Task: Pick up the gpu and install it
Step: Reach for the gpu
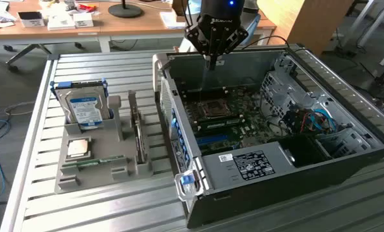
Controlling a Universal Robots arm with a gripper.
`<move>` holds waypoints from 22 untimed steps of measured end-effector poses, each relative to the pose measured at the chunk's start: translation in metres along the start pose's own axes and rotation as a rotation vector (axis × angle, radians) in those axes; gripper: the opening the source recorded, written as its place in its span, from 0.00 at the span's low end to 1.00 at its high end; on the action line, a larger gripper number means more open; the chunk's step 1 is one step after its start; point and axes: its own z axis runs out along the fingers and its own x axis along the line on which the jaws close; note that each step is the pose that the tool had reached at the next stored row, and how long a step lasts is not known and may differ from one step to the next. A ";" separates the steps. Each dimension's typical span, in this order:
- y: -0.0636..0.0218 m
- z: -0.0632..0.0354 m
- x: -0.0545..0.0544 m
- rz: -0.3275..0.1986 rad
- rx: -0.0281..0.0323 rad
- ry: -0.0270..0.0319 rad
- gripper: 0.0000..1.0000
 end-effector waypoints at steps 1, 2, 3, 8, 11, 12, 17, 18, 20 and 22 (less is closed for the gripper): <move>0.0000 0.0000 0.000 0.000 0.0000 0.0000 0.11; 0.0000 0.0000 0.000 0.000 0.0000 0.0000 0.11; 0.0000 0.0000 0.000 0.000 0.0000 0.0000 0.11; 0.0000 0.0000 0.000 0.000 0.0000 0.0000 0.11; 0.0000 0.0000 0.000 0.000 -0.0001 0.0000 0.11; 0.0000 0.0000 0.001 0.000 -0.0001 -0.0001 0.11; -0.0005 -0.0002 0.007 0.000 0.0000 0.0000 0.11; -0.0007 -0.0002 0.009 0.000 0.0000 -0.0001 0.11; -0.0009 -0.0003 0.013 0.000 0.0000 0.0000 0.11; -0.0013 -0.0003 0.017 0.000 0.0000 0.0000 0.11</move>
